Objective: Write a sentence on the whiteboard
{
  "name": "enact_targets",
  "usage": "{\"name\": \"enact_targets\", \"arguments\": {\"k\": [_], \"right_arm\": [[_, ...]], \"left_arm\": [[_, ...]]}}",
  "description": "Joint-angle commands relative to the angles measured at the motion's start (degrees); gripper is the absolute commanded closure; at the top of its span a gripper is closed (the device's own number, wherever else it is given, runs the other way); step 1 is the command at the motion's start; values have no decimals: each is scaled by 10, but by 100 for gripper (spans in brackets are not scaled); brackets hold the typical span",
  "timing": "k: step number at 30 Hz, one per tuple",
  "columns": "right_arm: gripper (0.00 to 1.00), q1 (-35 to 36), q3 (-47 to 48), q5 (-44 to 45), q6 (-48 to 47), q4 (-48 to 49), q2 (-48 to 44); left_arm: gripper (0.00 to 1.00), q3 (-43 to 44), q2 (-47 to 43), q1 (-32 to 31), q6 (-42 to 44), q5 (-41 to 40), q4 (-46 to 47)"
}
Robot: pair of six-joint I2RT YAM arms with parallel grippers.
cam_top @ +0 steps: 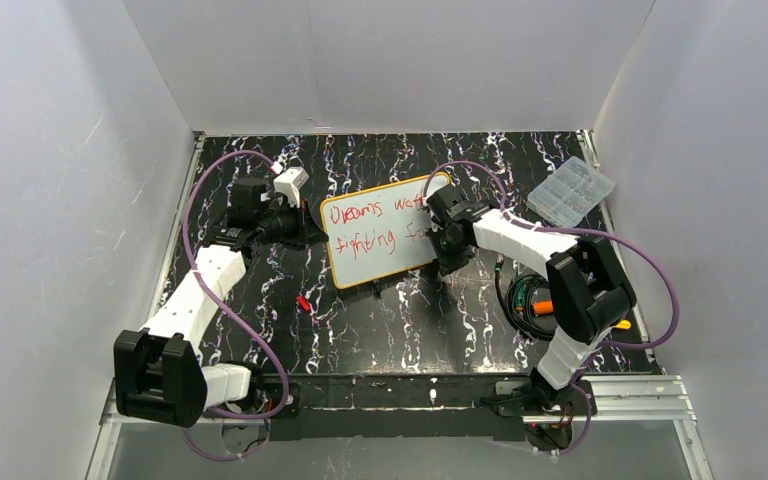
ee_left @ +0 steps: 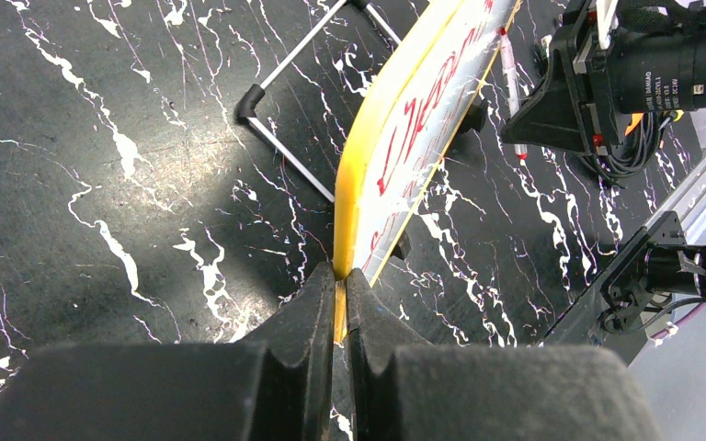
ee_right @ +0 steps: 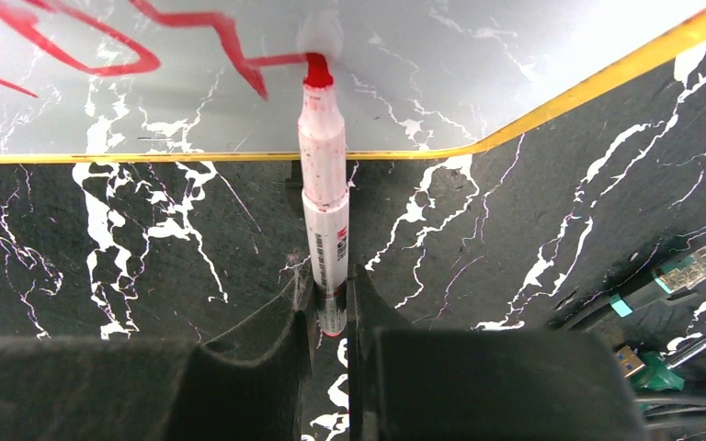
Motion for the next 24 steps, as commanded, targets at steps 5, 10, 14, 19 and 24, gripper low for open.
{"name": "enact_targets", "arguments": {"k": [5, 10, 14, 19, 24], "right_arm": [[99, -5, 15, 5, -4, 10, -20], [99, -8, -10, 24, 8, 6, -54], [99, -11, -26, 11, 8, 8, -44], [99, -11, -24, -2, -1, 9, -25], [99, -11, -19, -2, -5, 12, -15]], "left_arm": [[100, -2, -24, -1, 2, 9, 0], [100, -1, -24, -1, 2, 10, 0], [100, -2, -24, -1, 2, 10, 0], [100, -2, -25, -1, 2, 8, 0], [100, -2, -25, -1, 3, 8, 0]]}}
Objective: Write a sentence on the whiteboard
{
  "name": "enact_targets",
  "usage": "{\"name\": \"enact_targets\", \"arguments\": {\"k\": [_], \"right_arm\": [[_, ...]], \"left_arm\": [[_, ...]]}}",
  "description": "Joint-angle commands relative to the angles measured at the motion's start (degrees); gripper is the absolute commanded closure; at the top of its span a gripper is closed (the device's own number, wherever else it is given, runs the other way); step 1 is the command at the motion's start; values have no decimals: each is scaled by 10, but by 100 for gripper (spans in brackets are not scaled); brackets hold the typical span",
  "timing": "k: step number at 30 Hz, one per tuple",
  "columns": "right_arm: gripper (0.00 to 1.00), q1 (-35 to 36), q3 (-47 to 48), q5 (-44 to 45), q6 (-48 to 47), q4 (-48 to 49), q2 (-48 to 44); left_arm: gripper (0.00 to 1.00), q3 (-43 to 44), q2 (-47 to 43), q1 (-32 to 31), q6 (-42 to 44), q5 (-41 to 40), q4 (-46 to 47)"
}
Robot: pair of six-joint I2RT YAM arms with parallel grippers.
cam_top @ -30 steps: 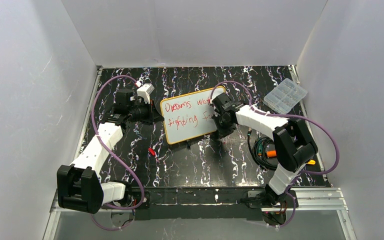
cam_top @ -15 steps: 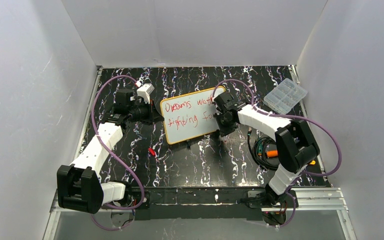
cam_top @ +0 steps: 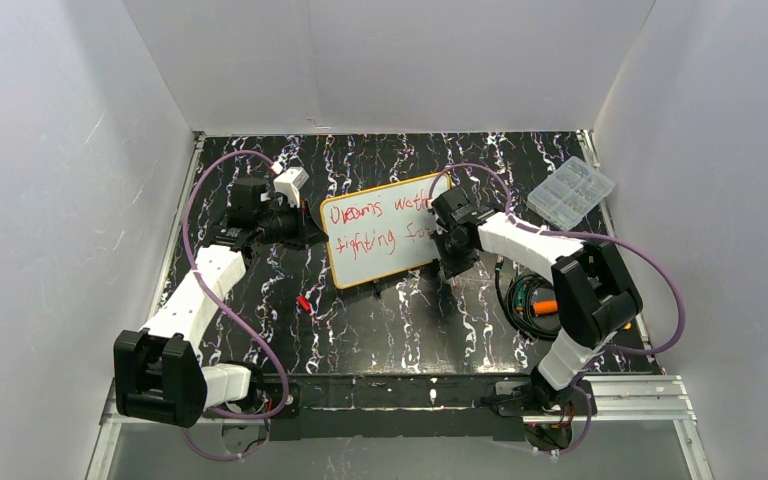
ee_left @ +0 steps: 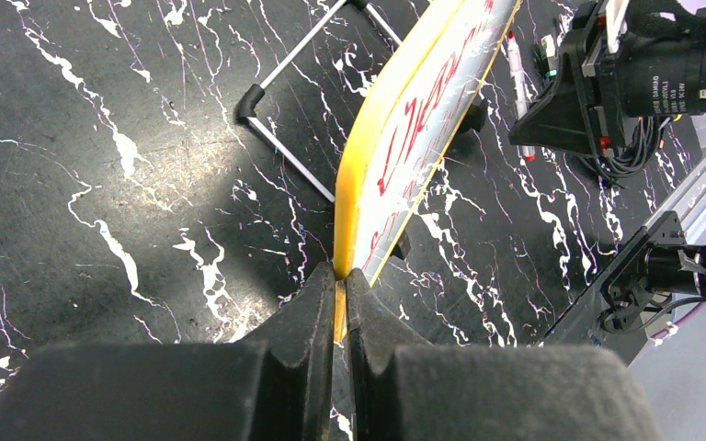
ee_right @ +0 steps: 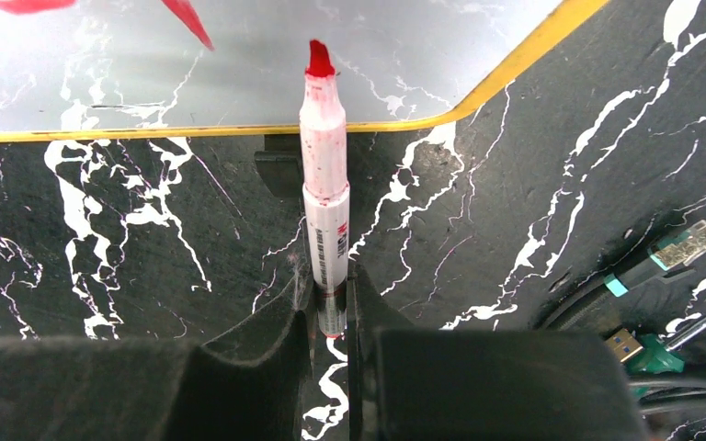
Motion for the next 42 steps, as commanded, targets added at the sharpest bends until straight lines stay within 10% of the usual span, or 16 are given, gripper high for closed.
{"name": "enact_targets", "arguments": {"k": [1, 42], "right_arm": [[99, -4, 10, -7, -10, 9, 11], [99, -4, 12, 36, -8, -11, -45]], "left_arm": [[100, -2, -24, -1, 3, 8, 0], [100, -7, -6, -1, 0, 5, 14]]}}
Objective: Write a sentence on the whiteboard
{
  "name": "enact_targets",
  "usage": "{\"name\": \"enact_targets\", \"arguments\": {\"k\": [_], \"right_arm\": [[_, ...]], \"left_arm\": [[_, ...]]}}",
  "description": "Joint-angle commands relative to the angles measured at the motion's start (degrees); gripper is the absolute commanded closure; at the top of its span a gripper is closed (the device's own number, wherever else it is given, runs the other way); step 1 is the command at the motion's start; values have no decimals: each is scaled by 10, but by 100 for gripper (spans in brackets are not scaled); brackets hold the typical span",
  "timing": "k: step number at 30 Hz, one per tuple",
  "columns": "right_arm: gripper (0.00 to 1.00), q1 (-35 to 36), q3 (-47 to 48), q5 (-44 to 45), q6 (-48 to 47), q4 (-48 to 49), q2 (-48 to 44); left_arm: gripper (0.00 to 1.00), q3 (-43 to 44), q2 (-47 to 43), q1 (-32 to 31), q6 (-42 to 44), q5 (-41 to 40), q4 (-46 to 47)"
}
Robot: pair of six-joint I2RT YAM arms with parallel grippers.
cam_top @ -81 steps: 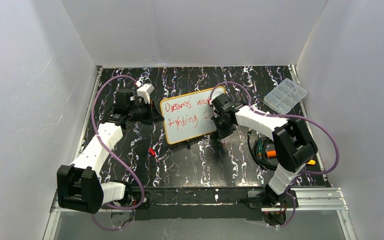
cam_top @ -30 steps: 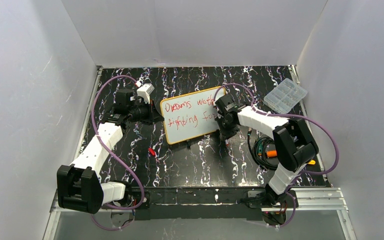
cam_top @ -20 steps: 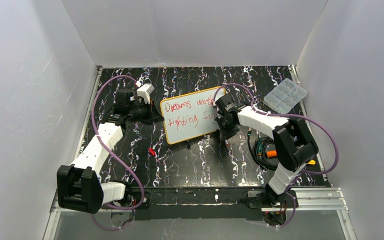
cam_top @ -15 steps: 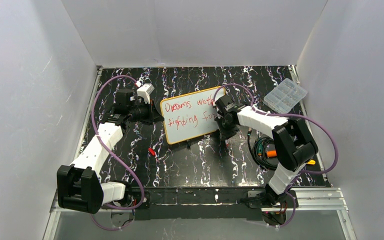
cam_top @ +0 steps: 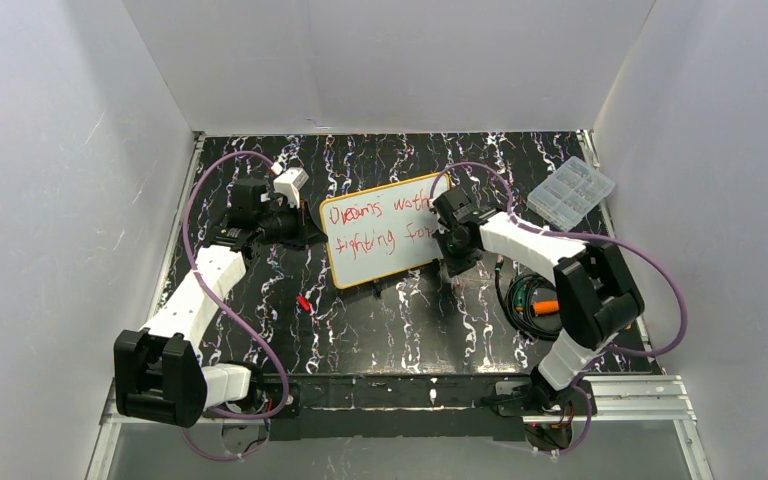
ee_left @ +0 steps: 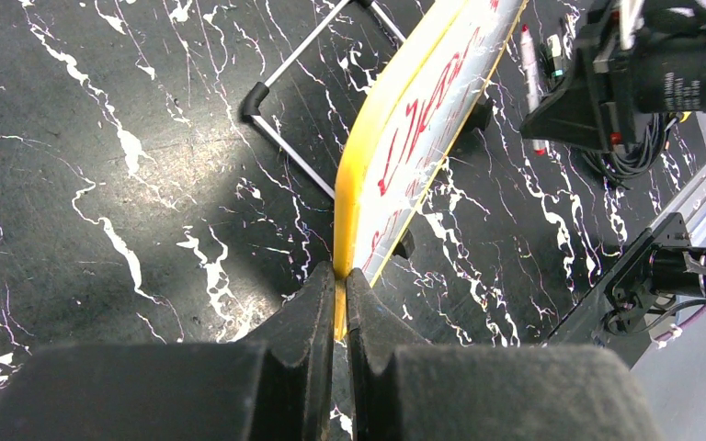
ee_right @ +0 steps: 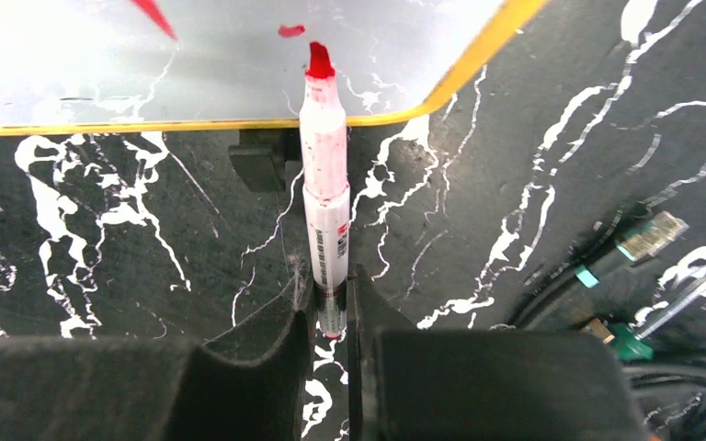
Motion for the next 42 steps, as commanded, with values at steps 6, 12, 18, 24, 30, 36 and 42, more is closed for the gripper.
{"name": "enact_targets", "arguments": {"k": [6, 12, 18, 24, 30, 36, 42], "right_arm": [[99, -2, 1, 21, 11, 0, -101], [99, -2, -15, 22, 7, 38, -165], [99, -2, -14, -1, -3, 53, -204], [99, -2, -8, -41, -22, 59, -231], [99, -2, 0, -153, -33, 54, -248], [99, -1, 19, -361, -58, 6, -235], [99, 4, 18, -510, -52, -74, -225]], "left_arm": [[100, 0, 3, -1, -11, 12, 41], [100, -15, 7, -1, -2, 8, 31], [100, -30, 1, -1, 7, 4, 8], [65, -52, -40, -1, 6, -26, -6], [29, -51, -93, -1, 29, -69, -47], [13, -31, -177, -18, 83, -155, -77], [13, -17, -255, -195, 198, -237, -90]]}}
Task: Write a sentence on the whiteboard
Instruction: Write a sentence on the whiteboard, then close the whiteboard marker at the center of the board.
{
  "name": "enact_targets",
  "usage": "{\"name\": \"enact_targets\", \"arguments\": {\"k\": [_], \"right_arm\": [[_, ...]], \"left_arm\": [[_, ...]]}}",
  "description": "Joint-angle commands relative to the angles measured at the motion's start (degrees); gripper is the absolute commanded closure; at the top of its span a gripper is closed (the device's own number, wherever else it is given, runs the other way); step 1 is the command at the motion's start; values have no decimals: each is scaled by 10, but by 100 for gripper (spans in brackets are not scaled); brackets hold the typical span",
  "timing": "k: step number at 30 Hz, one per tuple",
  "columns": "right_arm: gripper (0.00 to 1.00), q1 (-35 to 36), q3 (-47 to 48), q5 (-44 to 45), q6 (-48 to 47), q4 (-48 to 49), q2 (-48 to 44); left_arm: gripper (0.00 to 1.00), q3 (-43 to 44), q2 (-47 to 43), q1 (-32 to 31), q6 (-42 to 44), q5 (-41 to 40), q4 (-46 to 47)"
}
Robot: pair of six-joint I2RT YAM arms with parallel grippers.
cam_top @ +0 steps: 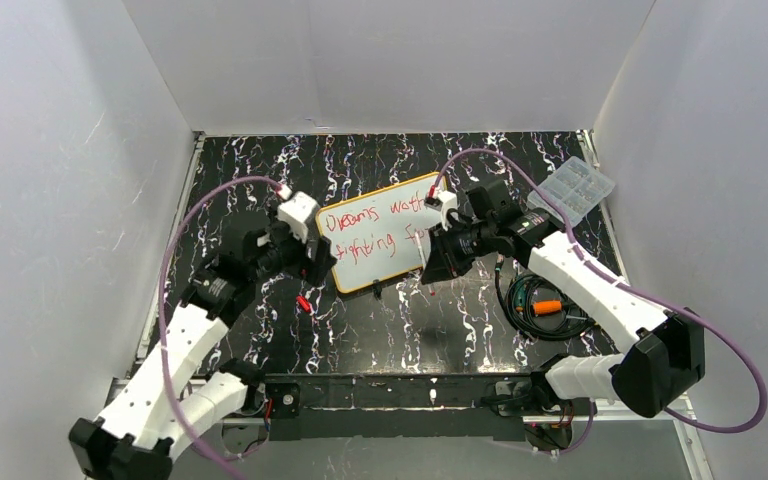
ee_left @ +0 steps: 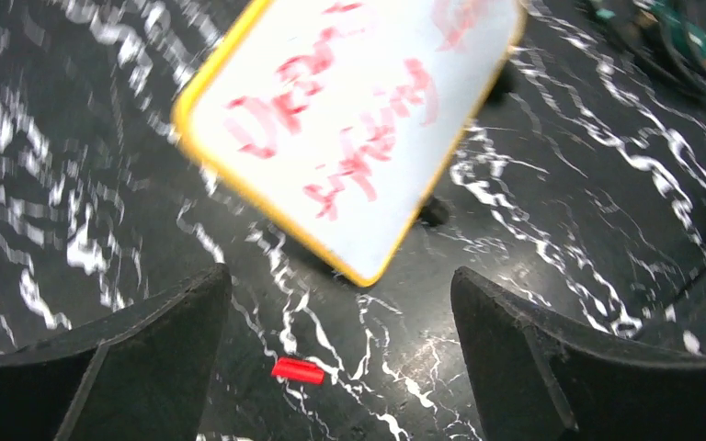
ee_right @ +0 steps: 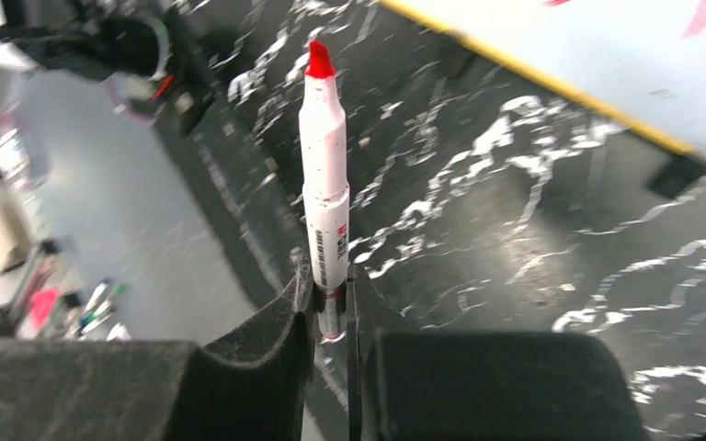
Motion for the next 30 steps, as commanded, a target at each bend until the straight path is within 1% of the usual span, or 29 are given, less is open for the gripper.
{"name": "enact_targets", "arguments": {"k": [1, 5, 7, 11, 15, 20, 25, 28, 30], "right_arm": [[99, 5, 19, -164, -7, -75, 12], [99, 23, -14, -240, 28, -84, 24], [99, 38, -25, -258, 40, -98, 30], [99, 69, -45, -289, 72, -100, 31], [99, 105, -61, -307, 107, -84, 32], [99, 134, -45, -321, 123, -102, 40], [99, 150, -34, -318, 117, -125, 49], [99, 158, -30, -317, 117, -124, 51], [99, 164, -26, -319, 117, -123, 51]], "left_arm": [[14, 21, -59, -123, 104, -56, -20], [15, 16, -90, -238, 168, -54, -20], [16, 15, -97, -298, 200, -63, -21], [15, 15, -91, -417, 275, -119, -36], [14, 19, -67, -518, 313, -190, -42], [14, 28, -36, -598, 334, -217, -28], [14, 39, 7, -655, 353, -226, -11], [15, 41, 27, -666, 359, -232, 4], [20, 42, 39, -668, 357, -235, 7]]}}
